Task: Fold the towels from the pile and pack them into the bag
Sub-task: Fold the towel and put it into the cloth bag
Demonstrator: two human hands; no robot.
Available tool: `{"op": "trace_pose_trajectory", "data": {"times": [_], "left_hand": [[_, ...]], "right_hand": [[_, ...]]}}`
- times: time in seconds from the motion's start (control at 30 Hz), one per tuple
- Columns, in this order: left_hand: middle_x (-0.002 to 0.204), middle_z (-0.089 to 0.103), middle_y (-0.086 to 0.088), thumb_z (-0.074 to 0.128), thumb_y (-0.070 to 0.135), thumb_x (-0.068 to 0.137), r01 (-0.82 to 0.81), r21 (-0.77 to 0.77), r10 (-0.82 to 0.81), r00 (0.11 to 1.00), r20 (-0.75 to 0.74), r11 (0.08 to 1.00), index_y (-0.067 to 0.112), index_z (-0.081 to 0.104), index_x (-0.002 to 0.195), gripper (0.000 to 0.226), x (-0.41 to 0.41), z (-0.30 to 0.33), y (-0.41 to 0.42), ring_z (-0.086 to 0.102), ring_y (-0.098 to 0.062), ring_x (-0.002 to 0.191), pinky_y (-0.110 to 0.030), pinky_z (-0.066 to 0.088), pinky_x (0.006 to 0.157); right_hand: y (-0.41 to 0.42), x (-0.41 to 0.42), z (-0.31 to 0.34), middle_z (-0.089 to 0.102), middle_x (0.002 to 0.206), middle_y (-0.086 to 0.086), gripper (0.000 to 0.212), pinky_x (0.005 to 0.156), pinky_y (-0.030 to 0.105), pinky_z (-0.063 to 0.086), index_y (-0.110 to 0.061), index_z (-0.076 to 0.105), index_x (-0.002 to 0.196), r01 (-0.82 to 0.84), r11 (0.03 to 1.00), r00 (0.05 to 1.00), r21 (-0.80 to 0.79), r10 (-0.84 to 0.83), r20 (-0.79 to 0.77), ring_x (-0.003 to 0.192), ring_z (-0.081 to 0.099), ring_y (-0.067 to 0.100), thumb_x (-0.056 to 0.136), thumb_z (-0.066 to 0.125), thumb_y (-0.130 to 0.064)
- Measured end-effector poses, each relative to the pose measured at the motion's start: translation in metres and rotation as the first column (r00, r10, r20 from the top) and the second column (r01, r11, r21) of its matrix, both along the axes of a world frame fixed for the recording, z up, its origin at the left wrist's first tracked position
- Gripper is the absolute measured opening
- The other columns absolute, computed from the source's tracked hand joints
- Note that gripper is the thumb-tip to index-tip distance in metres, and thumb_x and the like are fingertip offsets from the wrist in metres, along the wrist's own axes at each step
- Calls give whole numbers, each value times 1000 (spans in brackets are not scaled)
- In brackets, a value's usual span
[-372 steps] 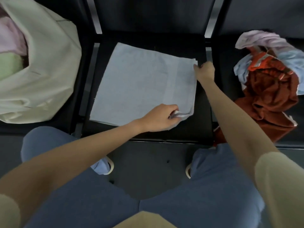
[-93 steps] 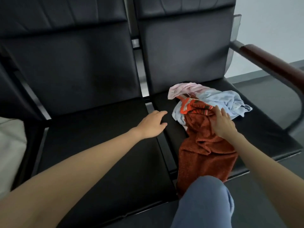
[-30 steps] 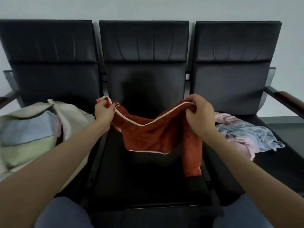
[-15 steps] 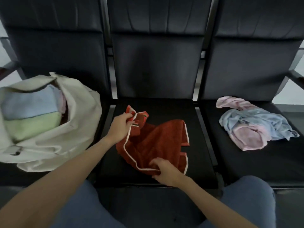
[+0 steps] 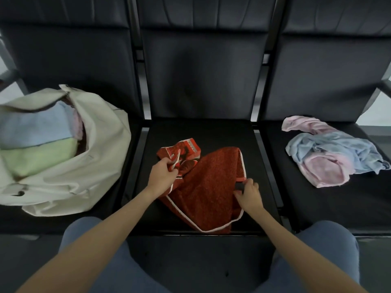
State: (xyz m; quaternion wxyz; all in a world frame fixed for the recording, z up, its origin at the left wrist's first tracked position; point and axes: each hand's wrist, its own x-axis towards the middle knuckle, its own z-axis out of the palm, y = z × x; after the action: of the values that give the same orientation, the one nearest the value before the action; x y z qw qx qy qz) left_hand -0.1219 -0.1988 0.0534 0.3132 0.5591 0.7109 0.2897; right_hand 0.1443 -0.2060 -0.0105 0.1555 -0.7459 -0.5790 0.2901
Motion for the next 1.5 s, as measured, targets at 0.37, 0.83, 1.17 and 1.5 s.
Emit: {"op": "trace_pose_trajectory", "data": {"times": [0.37,0.83,1.17,1.5], "left_hand": [[87,66,-6,39,16,100,-212,-33,209,911,357,977,18,61,86,26,2,16,5,65,-18,78,-31,53,69],[104,68,3,51,23,98,157,165,-214,880,424,974,19,67,108,19,22,59,10,65,-9,98,-28,52,88],[105,70,0,53,20,97,249,159,-294,850,436,955,24,70,106,20,24,56,1,67,-10,99,-31,52,89],[100,71,11,67,13,88,303,188,-342,911,229,934,23,71,107,22,10,52,2,65,-1,98,-31,54,91]], "right_hand": [[4,-4,45,57,82,4,15,57,21,43,-9,54,86,22,997,868,-68,-53,-494,75,57,18,87,48,4],[14,-23,147,65,95,-10,16,82,25,55,-21,73,100,-487,806,817,336,557,-151,88,64,4,86,68,-13],[28,-48,144,67,83,-7,46,77,21,55,-24,57,122,-352,816,827,458,501,-257,79,65,2,80,74,-17],[35,-51,139,65,84,-14,15,76,16,51,-28,67,92,-401,803,832,440,521,-191,82,63,0,85,69,-16]]}}
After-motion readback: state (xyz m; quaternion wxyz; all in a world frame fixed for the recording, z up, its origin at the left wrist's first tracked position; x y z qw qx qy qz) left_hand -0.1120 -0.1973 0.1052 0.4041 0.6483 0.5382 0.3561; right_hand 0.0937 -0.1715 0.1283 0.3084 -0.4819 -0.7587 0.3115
